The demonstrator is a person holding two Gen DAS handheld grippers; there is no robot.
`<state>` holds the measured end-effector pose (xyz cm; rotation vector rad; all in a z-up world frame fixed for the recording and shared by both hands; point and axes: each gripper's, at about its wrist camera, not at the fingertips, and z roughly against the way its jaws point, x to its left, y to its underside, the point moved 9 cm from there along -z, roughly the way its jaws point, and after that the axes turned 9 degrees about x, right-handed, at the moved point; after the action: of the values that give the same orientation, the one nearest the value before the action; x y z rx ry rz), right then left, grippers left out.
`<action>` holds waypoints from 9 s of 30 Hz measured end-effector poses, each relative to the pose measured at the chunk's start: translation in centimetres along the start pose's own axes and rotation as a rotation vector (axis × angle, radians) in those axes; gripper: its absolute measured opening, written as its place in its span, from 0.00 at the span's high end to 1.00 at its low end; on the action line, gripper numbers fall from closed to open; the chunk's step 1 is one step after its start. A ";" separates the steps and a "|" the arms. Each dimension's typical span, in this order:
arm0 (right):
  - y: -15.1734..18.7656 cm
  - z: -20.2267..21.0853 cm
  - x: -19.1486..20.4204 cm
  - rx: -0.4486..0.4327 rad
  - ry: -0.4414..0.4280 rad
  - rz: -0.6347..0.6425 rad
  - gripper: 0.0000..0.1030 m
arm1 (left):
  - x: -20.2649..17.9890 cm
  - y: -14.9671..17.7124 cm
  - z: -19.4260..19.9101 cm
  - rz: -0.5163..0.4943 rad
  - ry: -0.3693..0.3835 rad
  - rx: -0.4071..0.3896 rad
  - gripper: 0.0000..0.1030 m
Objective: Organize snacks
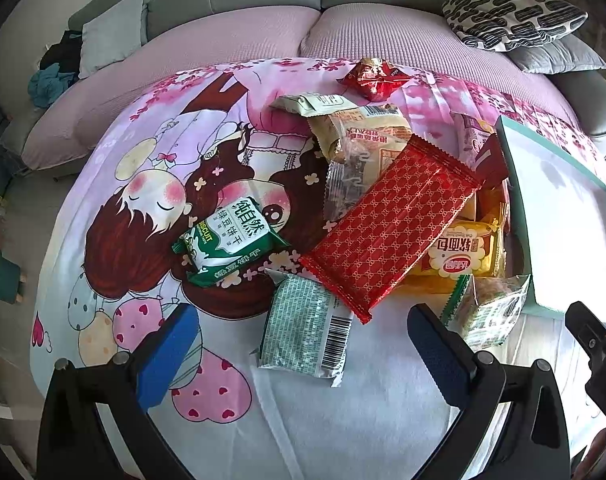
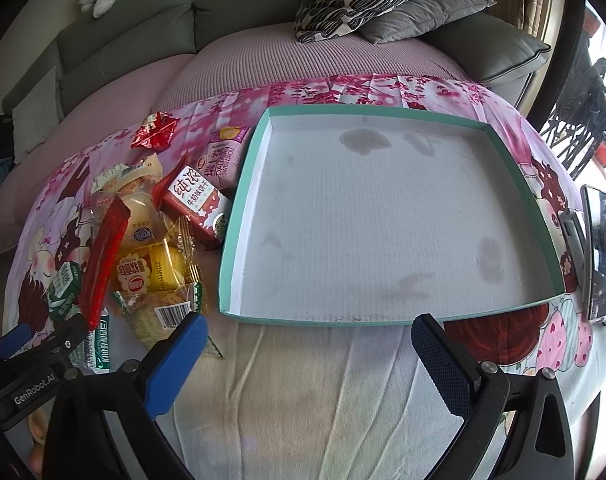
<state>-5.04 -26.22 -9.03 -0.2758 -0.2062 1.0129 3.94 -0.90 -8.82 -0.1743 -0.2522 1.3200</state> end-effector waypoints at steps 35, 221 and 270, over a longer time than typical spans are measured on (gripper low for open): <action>0.7 -0.4 3.4 0.023 -0.110 0.048 0.00 | 5.7 -0.5 0.3 0.198 0.058 -0.001 0.00; -10.3 -7.0 -13.3 0.201 -0.038 -0.155 0.45 | -27.9 -10.3 -0.9 -0.314 0.349 0.115 0.51; -4.5 -5.8 -2.4 0.213 0.001 0.027 0.00 | -12.6 -7.0 1.2 -0.126 0.185 0.035 0.04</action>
<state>-0.98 -31.26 -13.16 -0.0853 -0.0922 1.0517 7.26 -14.82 -6.88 -0.2457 -0.0820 1.1742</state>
